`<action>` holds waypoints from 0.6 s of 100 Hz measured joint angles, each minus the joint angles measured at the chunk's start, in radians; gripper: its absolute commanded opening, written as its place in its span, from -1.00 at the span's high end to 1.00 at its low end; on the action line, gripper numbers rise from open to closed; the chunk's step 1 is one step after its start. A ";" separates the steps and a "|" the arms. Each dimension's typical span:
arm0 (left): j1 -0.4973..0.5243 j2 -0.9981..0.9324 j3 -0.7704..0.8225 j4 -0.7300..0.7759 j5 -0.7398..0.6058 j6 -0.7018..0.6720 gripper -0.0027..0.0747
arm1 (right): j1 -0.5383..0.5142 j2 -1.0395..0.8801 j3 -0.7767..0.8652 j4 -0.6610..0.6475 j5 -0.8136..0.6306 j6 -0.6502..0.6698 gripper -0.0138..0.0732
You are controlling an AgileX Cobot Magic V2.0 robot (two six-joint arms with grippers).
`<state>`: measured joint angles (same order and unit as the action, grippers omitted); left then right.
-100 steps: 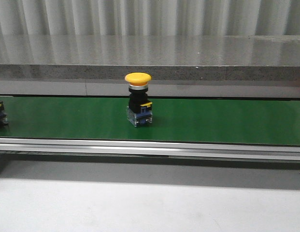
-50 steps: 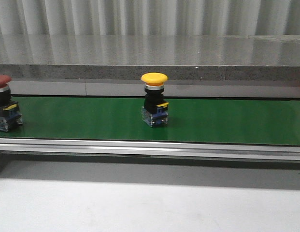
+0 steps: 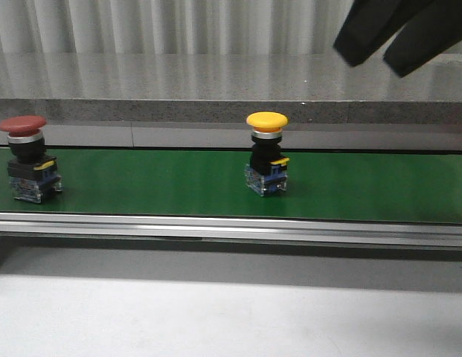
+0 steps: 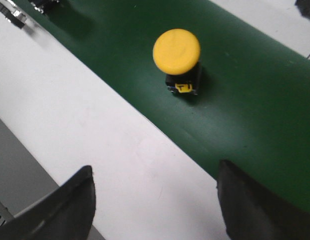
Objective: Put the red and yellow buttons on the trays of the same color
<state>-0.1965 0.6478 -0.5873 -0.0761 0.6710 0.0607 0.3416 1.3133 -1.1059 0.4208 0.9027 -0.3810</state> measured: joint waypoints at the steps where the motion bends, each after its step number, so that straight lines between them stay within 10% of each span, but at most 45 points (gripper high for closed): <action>1: 0.000 0.000 0.000 0.000 0.000 0.000 0.98 | 0.002 0.007 -0.004 0.000 0.000 0.000 -0.52; 42: 0.000 0.000 0.000 0.000 0.000 0.000 0.98 | 0.015 0.315 -0.136 0.002 -0.060 0.000 -0.50; 60: 0.000 0.000 0.000 0.000 0.000 0.000 0.98 | 0.015 0.367 -0.141 -0.014 -0.131 -0.002 -0.04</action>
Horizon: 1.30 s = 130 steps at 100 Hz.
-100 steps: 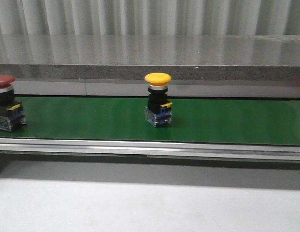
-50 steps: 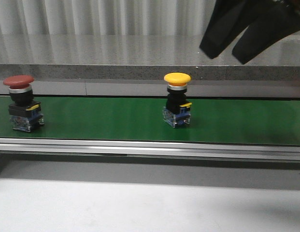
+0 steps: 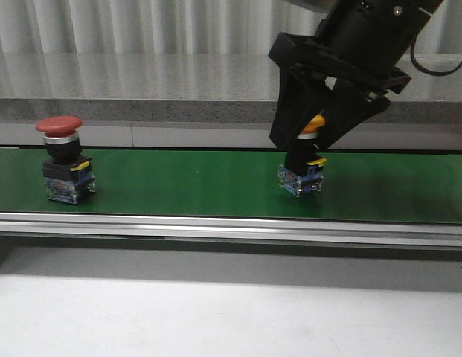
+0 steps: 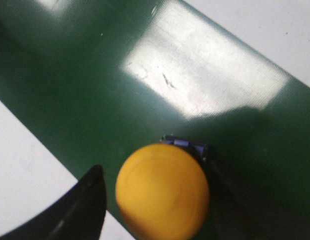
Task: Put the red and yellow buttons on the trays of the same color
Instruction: 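Grasp the yellow button off the conveyor with the right gripper, then lower the yellow button into the yellow tray and open right gripper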
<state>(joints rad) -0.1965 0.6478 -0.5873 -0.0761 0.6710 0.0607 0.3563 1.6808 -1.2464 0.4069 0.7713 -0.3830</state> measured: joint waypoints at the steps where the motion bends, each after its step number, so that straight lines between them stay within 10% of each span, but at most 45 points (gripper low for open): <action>1: 0.000 0.000 0.000 0.000 0.000 0.000 0.98 | 0.000 0.000 0.000 -0.002 -0.002 0.000 0.01; 40: 0.000 0.000 0.000 0.000 0.000 0.000 0.98 | 0.000 -0.006 -0.001 -0.079 -0.039 0.032 0.34; 79: 0.000 0.000 0.000 0.000 0.000 0.002 0.98 | -0.035 -0.120 0.001 -0.454 -0.015 0.463 0.34; 130: 0.000 0.000 0.000 0.000 0.000 0.002 0.98 | -0.543 -0.303 0.166 -0.482 -0.025 0.541 0.34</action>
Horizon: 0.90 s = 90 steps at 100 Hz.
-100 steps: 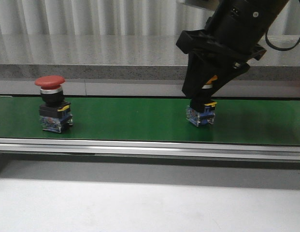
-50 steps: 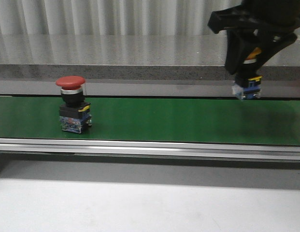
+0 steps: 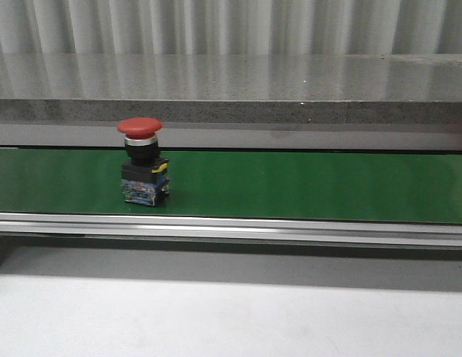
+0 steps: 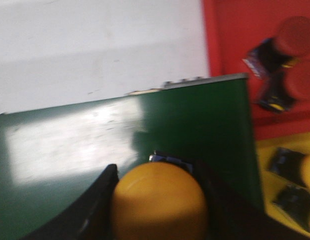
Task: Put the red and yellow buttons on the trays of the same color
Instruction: 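Lower the yellow button into the yellow tray and open right gripper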
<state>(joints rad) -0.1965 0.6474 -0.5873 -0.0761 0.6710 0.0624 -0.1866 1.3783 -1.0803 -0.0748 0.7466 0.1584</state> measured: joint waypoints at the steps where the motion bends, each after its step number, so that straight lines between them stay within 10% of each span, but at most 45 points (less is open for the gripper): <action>1: 0.000 0.000 0.000 0.000 0.000 0.000 0.98 | -0.009 0.000 0.002 0.000 -0.002 0.000 0.34; 36: 0.000 0.000 0.000 0.000 -0.002 0.000 0.98 | -0.351 0.003 0.004 -0.003 -0.101 0.086 0.34; 90: 0.000 0.000 0.000 0.000 -0.002 0.000 0.98 | -0.503 0.252 0.004 -0.005 -0.208 0.131 0.34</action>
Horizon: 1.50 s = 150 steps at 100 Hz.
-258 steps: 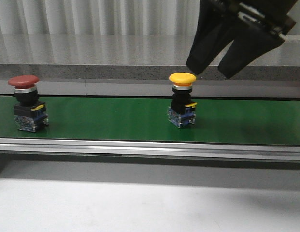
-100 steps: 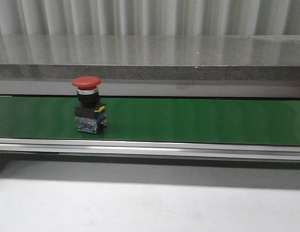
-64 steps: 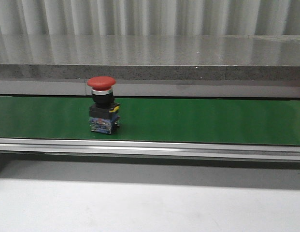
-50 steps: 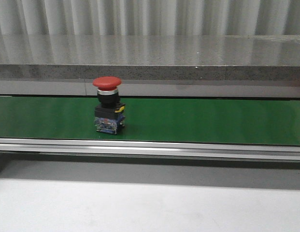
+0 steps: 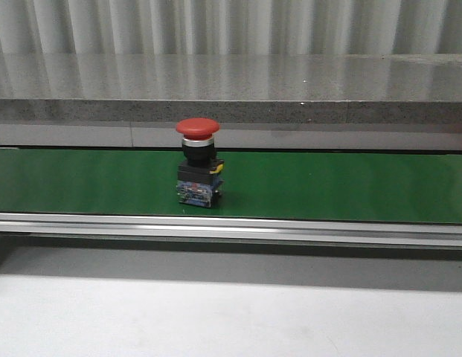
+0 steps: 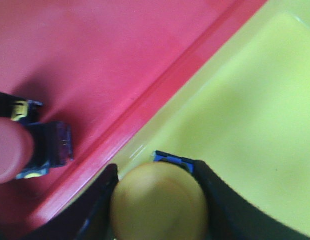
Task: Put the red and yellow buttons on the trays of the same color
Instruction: 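Lower the yellow button into the yellow tray and open right gripper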
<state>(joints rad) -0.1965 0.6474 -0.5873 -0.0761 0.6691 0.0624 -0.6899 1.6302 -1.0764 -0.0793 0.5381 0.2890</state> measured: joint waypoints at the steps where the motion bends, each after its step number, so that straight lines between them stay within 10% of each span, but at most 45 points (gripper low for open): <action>1: 0.000 0.000 0.000 0.000 0.000 0.000 0.98 | 0.000 0.003 0.000 0.000 0.000 0.002 0.34; 27: 0.000 0.000 0.000 0.000 0.000 0.000 0.98 | -0.015 0.093 0.000 0.000 -0.033 0.032 0.25; 55: 0.000 0.000 0.000 0.000 0.000 0.000 0.98 | -0.015 0.118 0.000 0.000 -0.056 0.032 -0.48; 108: 0.000 0.000 0.000 0.001 0.000 0.000 0.98 | 0.002 -0.060 0.000 0.000 -0.040 0.034 -0.48; 150: 0.000 0.000 0.000 0.001 0.000 0.000 0.98 | 0.245 -0.319 0.000 0.000 0.172 0.034 -0.48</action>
<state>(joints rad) -0.1965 0.6474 -0.5873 -0.0749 0.6691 0.0624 -0.4446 1.3115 -1.0764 -0.0793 0.7100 0.3232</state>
